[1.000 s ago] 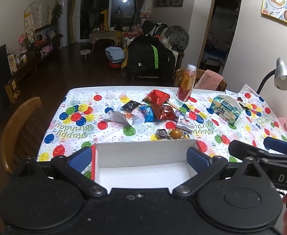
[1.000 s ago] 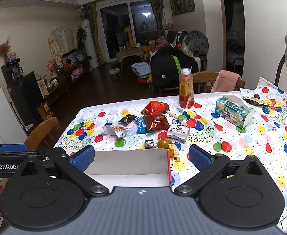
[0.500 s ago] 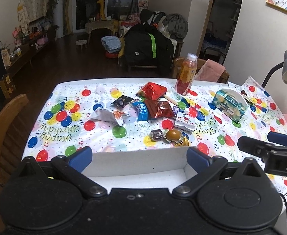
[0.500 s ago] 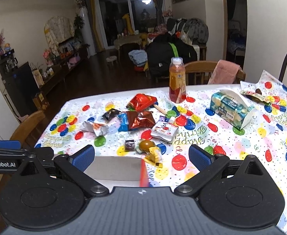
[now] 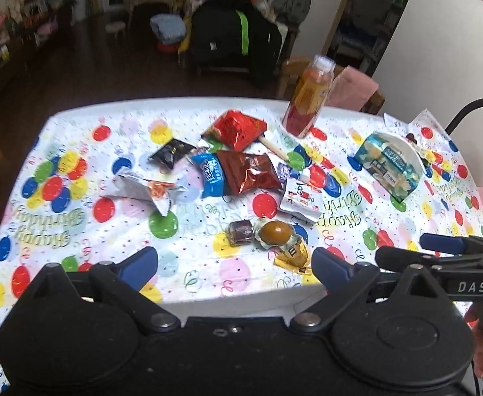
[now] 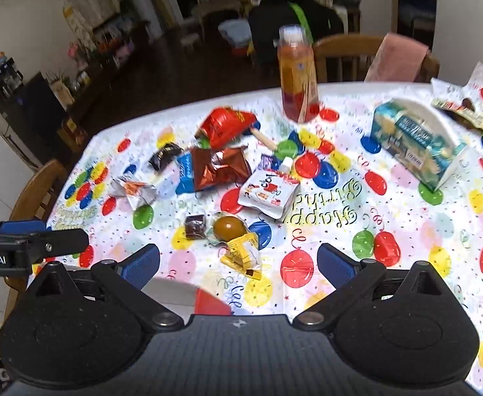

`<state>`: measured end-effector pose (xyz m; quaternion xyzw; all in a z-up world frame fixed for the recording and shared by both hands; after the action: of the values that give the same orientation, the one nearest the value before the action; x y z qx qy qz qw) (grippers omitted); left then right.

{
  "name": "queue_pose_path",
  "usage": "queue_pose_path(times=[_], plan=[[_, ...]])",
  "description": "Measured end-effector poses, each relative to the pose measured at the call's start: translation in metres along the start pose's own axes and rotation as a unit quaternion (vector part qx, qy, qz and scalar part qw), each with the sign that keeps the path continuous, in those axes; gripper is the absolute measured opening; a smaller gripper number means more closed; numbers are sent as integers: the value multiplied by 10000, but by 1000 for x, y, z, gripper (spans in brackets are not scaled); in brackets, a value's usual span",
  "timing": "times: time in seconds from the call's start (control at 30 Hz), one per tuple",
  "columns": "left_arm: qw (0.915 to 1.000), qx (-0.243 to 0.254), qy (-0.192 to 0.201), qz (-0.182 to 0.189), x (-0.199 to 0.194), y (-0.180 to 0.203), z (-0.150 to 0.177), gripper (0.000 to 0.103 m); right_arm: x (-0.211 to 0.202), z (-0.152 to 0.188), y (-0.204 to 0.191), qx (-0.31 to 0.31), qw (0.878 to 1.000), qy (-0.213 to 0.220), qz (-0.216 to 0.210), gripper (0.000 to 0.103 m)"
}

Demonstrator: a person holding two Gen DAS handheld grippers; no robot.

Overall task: Organize snacks
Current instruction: 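Grasp the brown chocolate candy with left tool while right tool grasps yellow M&M's packet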

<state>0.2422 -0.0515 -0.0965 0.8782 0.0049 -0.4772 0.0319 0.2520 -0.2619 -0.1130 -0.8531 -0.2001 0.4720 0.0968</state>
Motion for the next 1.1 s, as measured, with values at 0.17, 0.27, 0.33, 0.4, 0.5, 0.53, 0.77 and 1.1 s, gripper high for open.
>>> queue_pose_path(times=[0.17,0.27,0.33,0.4,0.5,0.53,0.77,1.1], plan=[[9989,-147,-426,110,39,4,-20,94,36,-12,12,105,9990,-408,-145,96],[9975,-166,-668,159,62,10,-27,92,55,-12,13,-25,9980,-600,-212,90],[9964,-173,-819,144,77,12,-30,89,69,-10,17,-23,9967,-763,-263,84],[9950,-168,-986,84,94,15,-32,86,82,-9,22,33,9953,-921,-287,83],[9918,-210,-1259,105,119,20,-32,82,97,-6,27,67,9931,-1115,-354,80],[9907,-232,-1335,102,126,21,-31,81,102,-5,28,65,9924,-1167,-371,79],[9869,-164,-1603,-24,167,30,-28,70,128,3,32,61,9889,-1423,-425,63],[9803,-290,-1951,0,200,32,-19,49,154,13,26,-21,9847,-1672,-492,45]])
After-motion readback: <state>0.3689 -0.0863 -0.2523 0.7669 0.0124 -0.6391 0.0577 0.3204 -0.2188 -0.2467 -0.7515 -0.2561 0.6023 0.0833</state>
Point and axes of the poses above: each gripper's, at about its wrist camera, not at the fingertips, and x roughly the way its jaws point, y to its right, z to its underside, the point moved 6 cm from there along x, roughly the way its jaws point, and after that the axes turned 7 degrees about -z, right-handed, at the moved point
